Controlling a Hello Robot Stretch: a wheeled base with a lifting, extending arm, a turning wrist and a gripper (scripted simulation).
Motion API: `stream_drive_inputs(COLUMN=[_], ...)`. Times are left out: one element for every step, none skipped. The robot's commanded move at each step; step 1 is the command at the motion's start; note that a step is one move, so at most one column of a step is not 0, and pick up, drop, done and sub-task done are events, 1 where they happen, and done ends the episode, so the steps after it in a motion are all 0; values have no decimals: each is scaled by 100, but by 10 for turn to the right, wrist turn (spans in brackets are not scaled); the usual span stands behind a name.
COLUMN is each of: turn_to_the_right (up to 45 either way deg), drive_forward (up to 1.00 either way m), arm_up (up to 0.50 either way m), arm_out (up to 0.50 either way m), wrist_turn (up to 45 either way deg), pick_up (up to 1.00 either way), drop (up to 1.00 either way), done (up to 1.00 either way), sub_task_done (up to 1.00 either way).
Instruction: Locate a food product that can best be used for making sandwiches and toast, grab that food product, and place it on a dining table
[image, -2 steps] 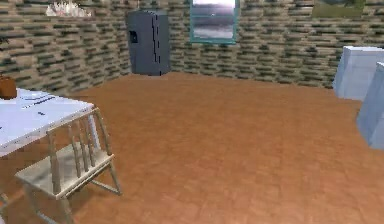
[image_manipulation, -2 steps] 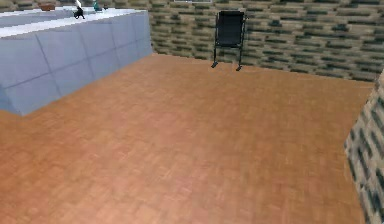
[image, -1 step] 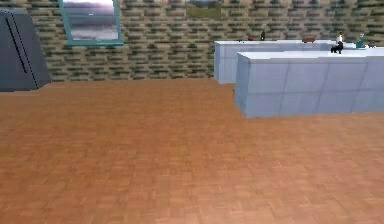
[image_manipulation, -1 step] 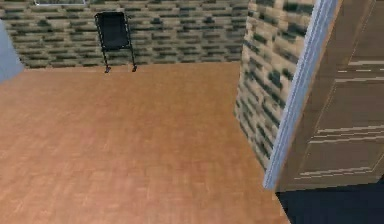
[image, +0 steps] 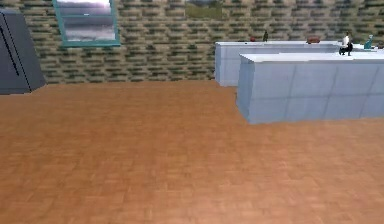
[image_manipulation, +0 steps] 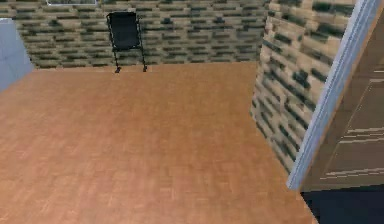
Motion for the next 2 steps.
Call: stream_drive_inputs(turn_to_the_right=[0, 0], drive_forward=[100, 100], arm_up=[0, 0], arm_out=[0, 0], wrist_turn=[0, 0], pick_up=[0, 0], drop=[0, 0], done=[0, 0], sub_task_done=[0, 0])
